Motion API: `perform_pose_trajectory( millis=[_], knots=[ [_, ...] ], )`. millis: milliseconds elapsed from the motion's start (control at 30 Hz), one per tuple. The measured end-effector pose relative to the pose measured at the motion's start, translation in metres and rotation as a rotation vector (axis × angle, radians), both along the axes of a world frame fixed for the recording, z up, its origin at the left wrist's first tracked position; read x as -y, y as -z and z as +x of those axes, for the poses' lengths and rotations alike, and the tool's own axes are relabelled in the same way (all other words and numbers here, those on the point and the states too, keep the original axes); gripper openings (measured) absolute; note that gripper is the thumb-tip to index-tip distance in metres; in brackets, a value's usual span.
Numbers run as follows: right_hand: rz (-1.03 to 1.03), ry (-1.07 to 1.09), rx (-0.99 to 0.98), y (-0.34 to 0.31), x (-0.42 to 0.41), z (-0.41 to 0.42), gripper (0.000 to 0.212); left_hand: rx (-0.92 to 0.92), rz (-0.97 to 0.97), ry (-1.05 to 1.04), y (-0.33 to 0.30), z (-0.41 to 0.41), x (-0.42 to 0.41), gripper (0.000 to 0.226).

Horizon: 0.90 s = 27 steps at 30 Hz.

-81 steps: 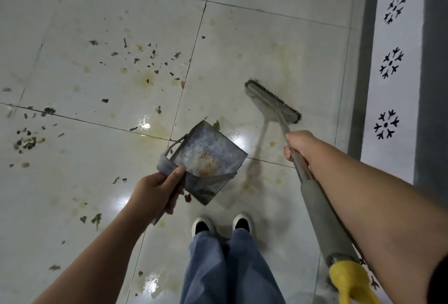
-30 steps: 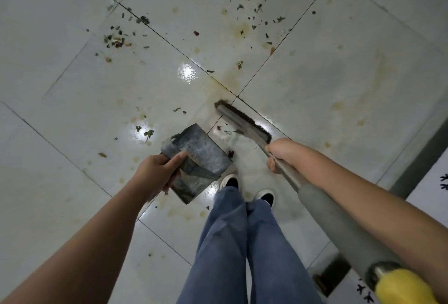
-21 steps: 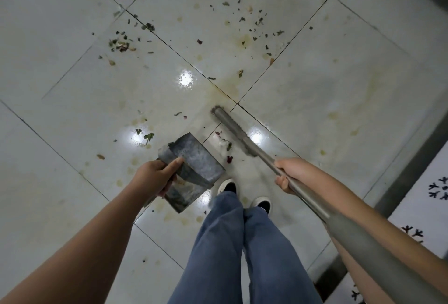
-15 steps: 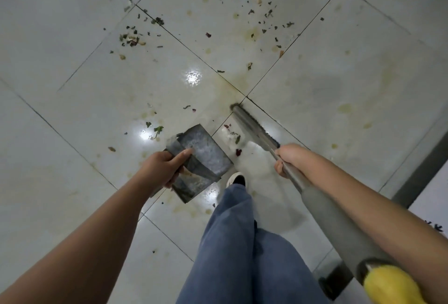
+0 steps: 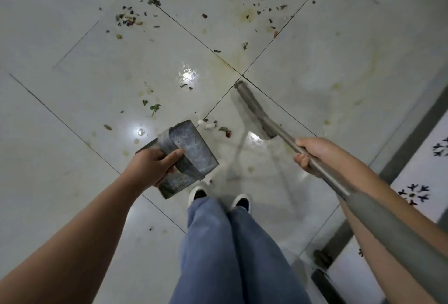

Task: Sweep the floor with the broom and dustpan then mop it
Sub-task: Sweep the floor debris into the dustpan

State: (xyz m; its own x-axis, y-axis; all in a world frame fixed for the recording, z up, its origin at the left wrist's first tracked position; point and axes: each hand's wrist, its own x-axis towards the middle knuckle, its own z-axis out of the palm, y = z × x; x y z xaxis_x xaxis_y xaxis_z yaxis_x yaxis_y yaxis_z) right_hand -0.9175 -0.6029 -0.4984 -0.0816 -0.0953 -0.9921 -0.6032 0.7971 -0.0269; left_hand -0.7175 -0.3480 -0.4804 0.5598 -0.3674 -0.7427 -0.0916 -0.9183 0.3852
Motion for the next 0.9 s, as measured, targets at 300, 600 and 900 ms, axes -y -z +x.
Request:
perform_pose_trajectory(
  millis=[300, 600, 900],
  knots=[
    [-0.027, 0.098, -0.101, 0.048, -0.015, -0.008, 0.037, -0.041, -0.016, -0.042, 0.030, -0.007, -0.055, 0.048],
    [0.126, 0.101, 0.052, 0.024, -0.111, 0.020, 0.037, -0.082, -0.003, 0.059, 0.021, -0.011, -0.090, 0.051],
    [-0.011, 0.175, 0.013, 0.017, -0.135, 0.038, 0.037, -0.098, -0.012, 0.026, 0.005, 0.022, -0.126, 0.049]
  ],
)
